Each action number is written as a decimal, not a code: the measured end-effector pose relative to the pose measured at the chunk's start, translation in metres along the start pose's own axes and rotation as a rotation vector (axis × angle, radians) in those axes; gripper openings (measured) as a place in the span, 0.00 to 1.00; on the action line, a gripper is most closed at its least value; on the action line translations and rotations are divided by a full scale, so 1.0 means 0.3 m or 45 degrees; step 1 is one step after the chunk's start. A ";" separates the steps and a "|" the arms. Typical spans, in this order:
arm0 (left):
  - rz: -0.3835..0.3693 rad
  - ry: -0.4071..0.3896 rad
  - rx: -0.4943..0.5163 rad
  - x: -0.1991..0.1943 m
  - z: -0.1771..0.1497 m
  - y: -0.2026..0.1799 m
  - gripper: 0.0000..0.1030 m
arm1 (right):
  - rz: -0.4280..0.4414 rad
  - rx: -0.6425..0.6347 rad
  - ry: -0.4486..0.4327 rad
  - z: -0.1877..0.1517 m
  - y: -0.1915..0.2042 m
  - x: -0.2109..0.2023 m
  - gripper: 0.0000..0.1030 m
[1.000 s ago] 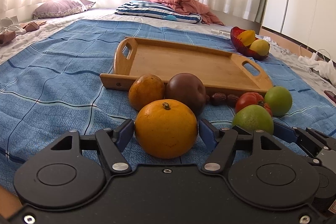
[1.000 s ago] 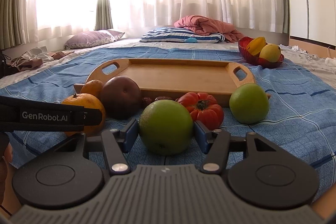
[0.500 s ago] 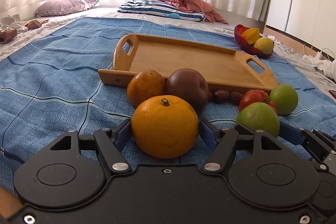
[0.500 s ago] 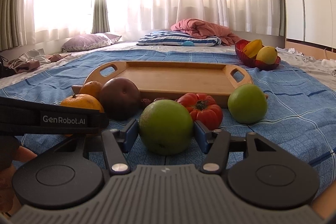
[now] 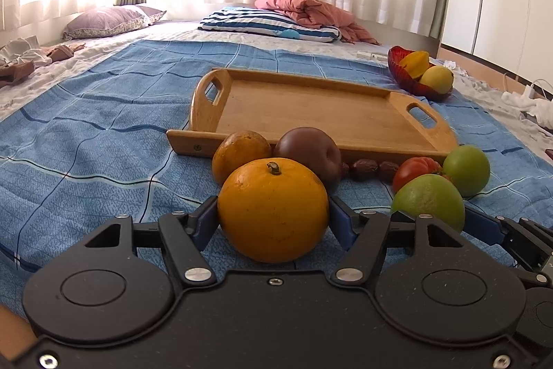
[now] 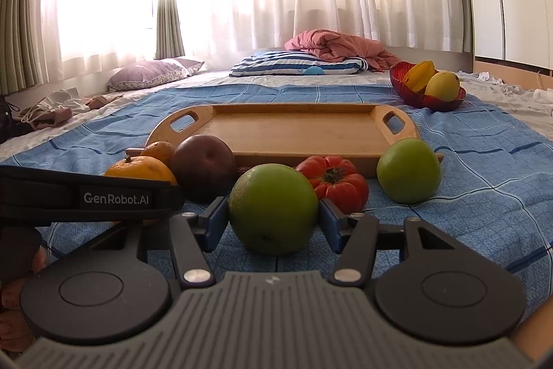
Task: Organize fruits
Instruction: 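Lift the orange and green apple and carry both over the wooden tray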
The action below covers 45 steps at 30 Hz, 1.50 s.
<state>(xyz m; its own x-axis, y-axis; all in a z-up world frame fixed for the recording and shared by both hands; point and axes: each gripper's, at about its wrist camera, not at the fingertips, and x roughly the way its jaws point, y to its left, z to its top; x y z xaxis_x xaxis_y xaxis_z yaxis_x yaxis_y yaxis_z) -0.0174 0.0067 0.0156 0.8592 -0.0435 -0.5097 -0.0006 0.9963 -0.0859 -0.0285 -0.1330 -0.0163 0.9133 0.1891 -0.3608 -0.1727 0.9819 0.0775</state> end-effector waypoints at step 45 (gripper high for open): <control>-0.047 0.162 -0.007 0.397 0.497 0.001 0.62 | 0.011 0.216 0.215 0.433 -0.388 0.375 0.58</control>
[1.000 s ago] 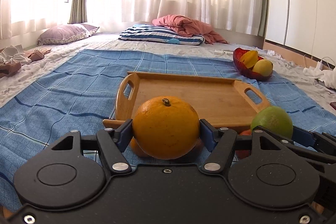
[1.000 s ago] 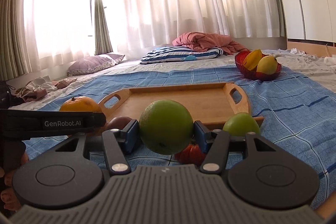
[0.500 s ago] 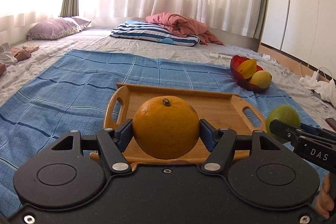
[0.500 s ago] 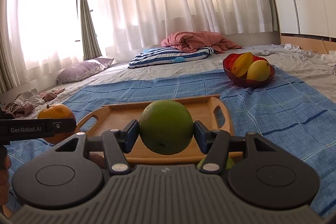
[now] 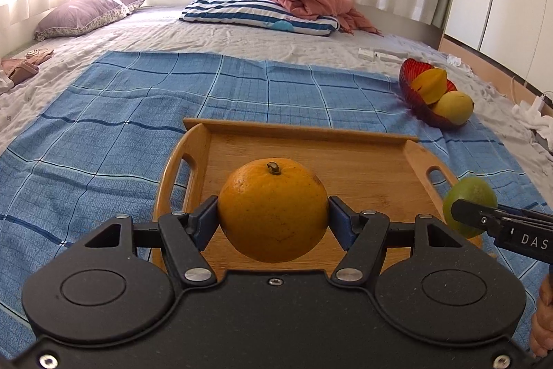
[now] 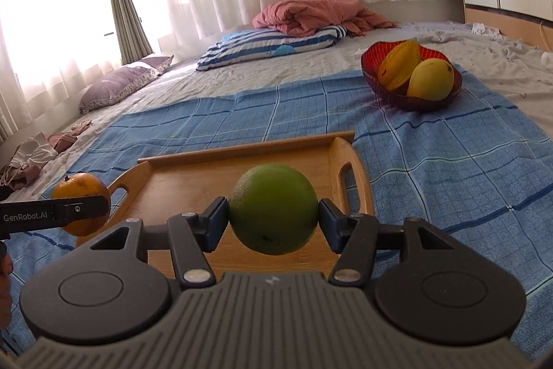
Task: Organize fruits
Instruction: 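Lift the orange and green apple and carry both over the wooden tray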
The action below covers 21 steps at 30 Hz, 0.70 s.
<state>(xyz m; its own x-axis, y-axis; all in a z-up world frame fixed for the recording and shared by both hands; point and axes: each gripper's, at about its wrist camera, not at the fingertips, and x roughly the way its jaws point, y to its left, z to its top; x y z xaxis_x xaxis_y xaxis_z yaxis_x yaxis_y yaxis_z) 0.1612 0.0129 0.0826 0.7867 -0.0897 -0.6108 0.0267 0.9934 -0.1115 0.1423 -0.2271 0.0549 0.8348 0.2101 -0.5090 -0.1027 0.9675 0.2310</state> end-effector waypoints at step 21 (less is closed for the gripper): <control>0.064 0.128 0.018 0.148 -0.025 -0.003 0.62 | -0.036 0.048 0.202 -0.021 -0.038 0.165 0.58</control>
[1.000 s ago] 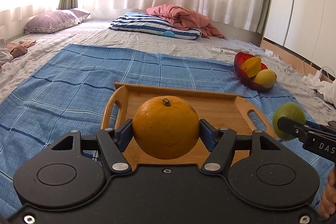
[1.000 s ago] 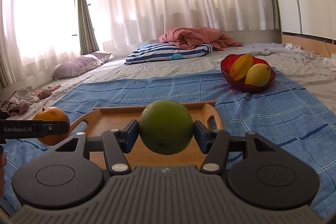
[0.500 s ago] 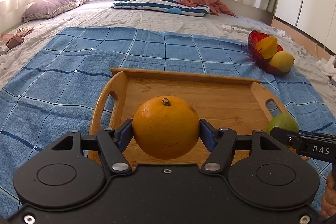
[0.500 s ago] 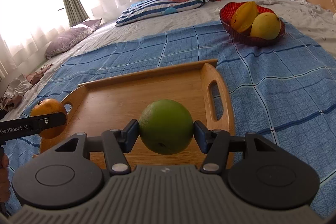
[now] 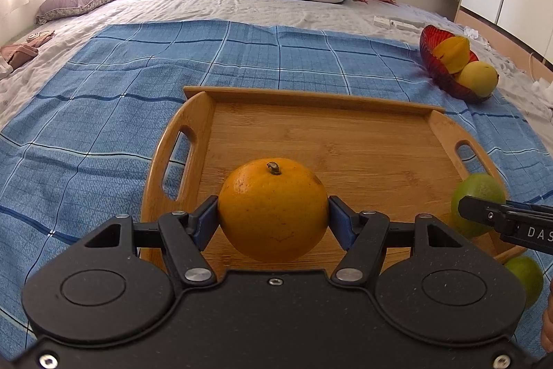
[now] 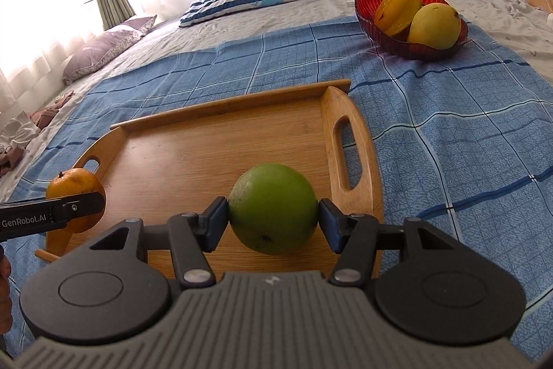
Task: Organize fruits
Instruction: 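Lift the orange and green apple and carry both over the wooden tray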
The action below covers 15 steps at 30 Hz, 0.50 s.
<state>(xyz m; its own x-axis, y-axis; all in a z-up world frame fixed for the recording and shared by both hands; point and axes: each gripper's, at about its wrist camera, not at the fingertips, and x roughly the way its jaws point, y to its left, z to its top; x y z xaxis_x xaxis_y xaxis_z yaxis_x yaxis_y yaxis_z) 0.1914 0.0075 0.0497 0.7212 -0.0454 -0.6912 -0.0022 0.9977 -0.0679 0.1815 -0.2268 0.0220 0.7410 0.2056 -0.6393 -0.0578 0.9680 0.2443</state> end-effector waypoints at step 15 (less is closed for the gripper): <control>-0.009 0.034 -0.008 0.043 -0.028 0.000 0.62 | 0.005 -0.016 -0.006 -0.010 -0.002 0.006 0.58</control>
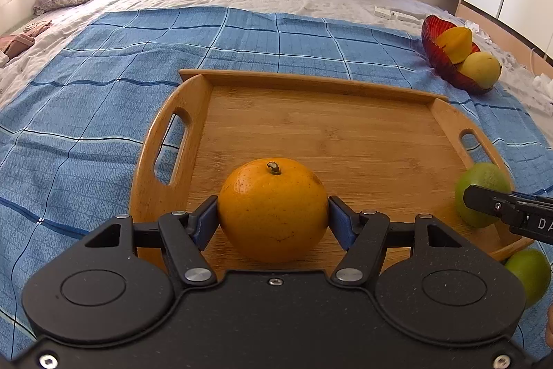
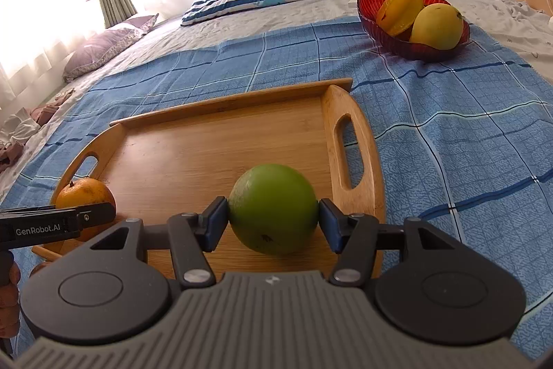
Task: Organize fruits
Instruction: 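Lift the orange and green apple and carry both over the wooden tray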
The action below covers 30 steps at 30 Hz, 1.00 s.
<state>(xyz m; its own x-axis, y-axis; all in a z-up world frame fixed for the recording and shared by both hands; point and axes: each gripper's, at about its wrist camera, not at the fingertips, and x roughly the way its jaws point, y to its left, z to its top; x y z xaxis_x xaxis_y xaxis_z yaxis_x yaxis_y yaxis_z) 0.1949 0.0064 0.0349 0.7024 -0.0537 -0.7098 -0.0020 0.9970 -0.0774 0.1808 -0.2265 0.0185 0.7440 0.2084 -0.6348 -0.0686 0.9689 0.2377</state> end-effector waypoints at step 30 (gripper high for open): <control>0.010 -0.059 0.070 -0.014 -0.008 -0.007 0.64 | 0.018 -0.021 0.012 0.001 -0.002 -0.002 0.59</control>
<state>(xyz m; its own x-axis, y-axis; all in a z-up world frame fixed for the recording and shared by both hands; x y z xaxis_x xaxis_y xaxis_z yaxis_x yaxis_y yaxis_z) 0.1902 0.0044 0.0363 0.7348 -0.0447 -0.6768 0.0305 0.9990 -0.0328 0.1805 -0.2272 0.0189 0.7364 0.2235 -0.6385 -0.0903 0.9679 0.2347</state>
